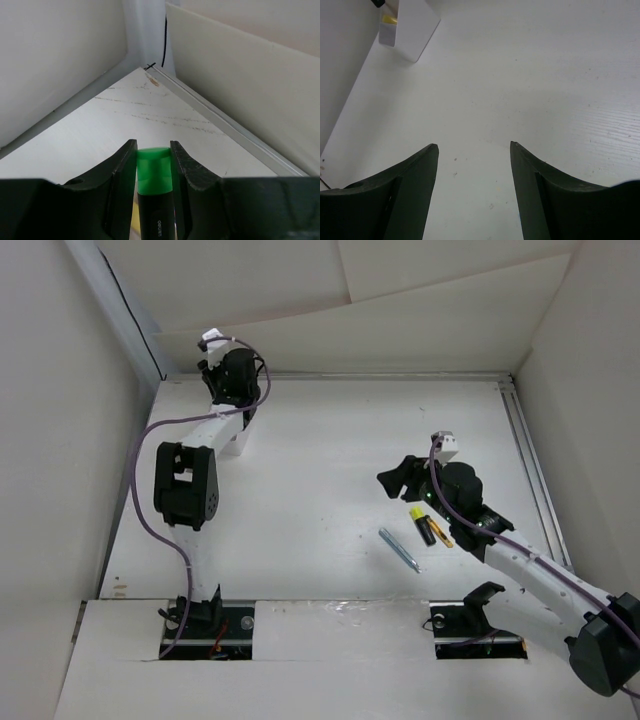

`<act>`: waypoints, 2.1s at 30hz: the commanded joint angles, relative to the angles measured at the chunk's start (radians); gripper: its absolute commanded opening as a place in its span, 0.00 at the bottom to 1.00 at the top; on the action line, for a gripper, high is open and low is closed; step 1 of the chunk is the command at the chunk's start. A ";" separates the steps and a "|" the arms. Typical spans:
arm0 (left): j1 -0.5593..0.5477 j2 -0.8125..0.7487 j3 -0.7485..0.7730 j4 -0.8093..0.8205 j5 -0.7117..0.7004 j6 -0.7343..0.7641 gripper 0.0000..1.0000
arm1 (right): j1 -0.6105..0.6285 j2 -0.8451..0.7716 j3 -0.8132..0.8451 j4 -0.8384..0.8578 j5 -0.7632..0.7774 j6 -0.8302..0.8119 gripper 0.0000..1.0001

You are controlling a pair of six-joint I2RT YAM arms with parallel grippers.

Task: Sort the stationery into containers
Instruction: Place the stationery into the container

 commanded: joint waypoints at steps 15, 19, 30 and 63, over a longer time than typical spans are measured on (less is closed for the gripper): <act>-0.065 0.050 -0.035 0.274 -0.150 0.220 0.00 | 0.010 -0.016 0.029 0.092 -0.059 -0.024 0.65; -0.045 0.050 -0.007 0.196 -0.120 0.148 0.00 | 0.010 -0.006 0.029 0.092 -0.059 -0.034 0.65; -0.026 0.095 0.008 0.271 -0.130 0.204 0.00 | 0.019 0.012 0.029 0.101 -0.081 -0.034 0.65; -0.055 0.008 -0.088 0.259 -0.097 0.128 0.41 | 0.019 -0.006 0.019 0.110 -0.111 -0.043 0.65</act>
